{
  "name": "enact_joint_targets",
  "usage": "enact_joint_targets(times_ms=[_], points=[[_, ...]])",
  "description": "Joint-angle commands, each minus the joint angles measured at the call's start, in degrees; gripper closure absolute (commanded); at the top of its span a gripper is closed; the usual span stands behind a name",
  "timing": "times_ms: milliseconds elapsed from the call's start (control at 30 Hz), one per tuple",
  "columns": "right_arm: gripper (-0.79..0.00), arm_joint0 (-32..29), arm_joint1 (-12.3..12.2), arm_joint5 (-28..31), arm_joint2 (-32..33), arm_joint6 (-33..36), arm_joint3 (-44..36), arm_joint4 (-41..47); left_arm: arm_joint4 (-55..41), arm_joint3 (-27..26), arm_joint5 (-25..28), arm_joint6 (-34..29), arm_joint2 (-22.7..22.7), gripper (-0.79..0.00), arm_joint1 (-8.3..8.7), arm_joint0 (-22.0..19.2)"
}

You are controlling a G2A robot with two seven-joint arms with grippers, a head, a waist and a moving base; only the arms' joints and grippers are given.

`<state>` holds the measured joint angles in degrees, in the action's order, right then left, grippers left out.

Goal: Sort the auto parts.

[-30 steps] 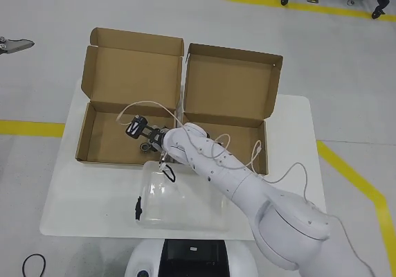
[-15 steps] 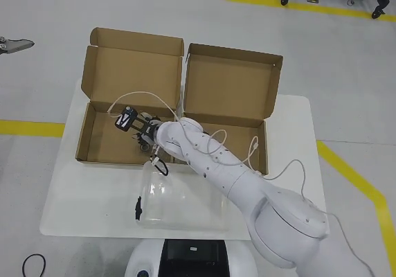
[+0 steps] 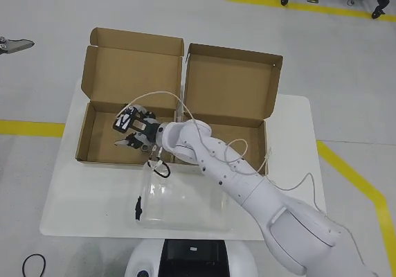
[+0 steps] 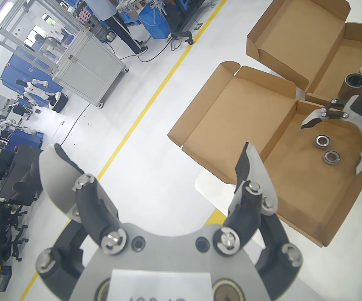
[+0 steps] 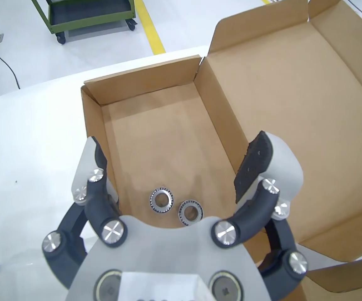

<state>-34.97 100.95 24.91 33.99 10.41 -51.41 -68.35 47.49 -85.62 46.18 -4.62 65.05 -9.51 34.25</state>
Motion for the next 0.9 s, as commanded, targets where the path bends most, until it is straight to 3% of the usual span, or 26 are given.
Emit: enact_joint_targets(times_ms=[0,200,500,867], points=[[-0.785,-2.59,-1.61,1.72,2.00,0.63,-4.22,-1.10,0.00,0.00,0.00,0.00,0.00,-0.785,0.00,0.00],[-0.785,-11.23,-6.00,5.45,8.37,2.76,-15.71,-5.08,0.00,0.00,0.00,0.00,0.00,-0.785,0.00,0.00],[-0.785,-25.63,-11.25,5.98,18.96,1.85,-31.42,-12.57,0.00,0.00,0.00,0.00,0.00,-0.785,0.00,0.00],[-0.785,-45.30,-16.13,6.90,33.65,-2.08,-50.56,-17.60,0.00,0.00,0.00,0.00,0.00,-0.785,0.00,0.00]])
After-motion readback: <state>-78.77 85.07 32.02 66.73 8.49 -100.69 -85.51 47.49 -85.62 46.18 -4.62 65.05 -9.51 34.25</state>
